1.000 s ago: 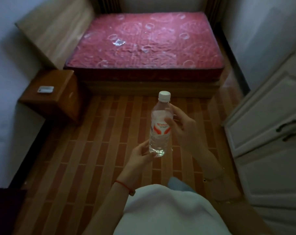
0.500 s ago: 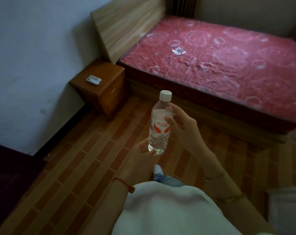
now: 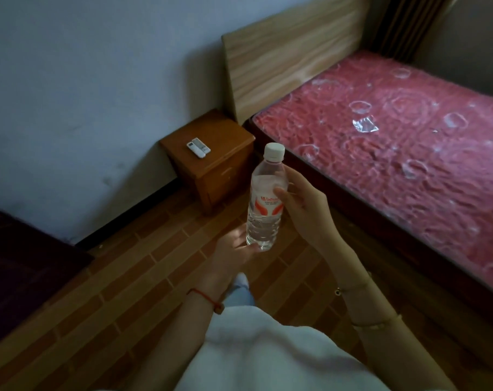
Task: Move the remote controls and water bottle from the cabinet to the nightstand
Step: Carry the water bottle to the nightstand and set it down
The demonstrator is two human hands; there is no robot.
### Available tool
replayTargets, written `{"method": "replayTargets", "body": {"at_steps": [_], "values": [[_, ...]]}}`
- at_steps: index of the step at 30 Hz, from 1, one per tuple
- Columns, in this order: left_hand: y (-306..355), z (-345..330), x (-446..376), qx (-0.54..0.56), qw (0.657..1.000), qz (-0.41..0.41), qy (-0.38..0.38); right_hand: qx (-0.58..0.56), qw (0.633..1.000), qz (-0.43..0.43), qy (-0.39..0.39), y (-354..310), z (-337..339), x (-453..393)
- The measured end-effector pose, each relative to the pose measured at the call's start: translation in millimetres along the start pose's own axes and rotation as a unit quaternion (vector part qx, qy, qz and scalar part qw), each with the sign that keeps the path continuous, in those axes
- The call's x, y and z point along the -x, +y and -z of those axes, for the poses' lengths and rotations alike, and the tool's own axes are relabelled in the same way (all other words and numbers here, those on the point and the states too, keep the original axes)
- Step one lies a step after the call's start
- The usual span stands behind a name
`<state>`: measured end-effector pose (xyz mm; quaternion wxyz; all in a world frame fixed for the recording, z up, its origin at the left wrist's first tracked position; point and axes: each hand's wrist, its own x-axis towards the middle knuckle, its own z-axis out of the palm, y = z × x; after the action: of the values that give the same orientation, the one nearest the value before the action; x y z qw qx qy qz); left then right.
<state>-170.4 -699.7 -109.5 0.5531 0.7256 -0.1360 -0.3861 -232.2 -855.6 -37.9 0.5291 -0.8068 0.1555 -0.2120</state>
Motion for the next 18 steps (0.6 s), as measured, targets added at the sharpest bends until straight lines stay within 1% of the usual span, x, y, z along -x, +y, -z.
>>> {"method": "replayTargets", "body": {"at_steps": [4,8,10,18], "values": [[13,15,-63,-0.014,1.0,0.01,0.024,-0.005,1.0,0.002,-0.01,23,-7,-64],[22,33,-139,0.034,0.996,0.046,0.063,-0.01,0.999,0.001,-0.032,46,-15,-138],[31,45,-178,0.045,0.995,0.049,0.081,-0.008,0.999,0.007,-0.044,54,-20,-181],[100,105,-323,0.042,0.994,0.042,0.091,0.006,0.998,0.018,-0.057,67,-40,-359]]}}
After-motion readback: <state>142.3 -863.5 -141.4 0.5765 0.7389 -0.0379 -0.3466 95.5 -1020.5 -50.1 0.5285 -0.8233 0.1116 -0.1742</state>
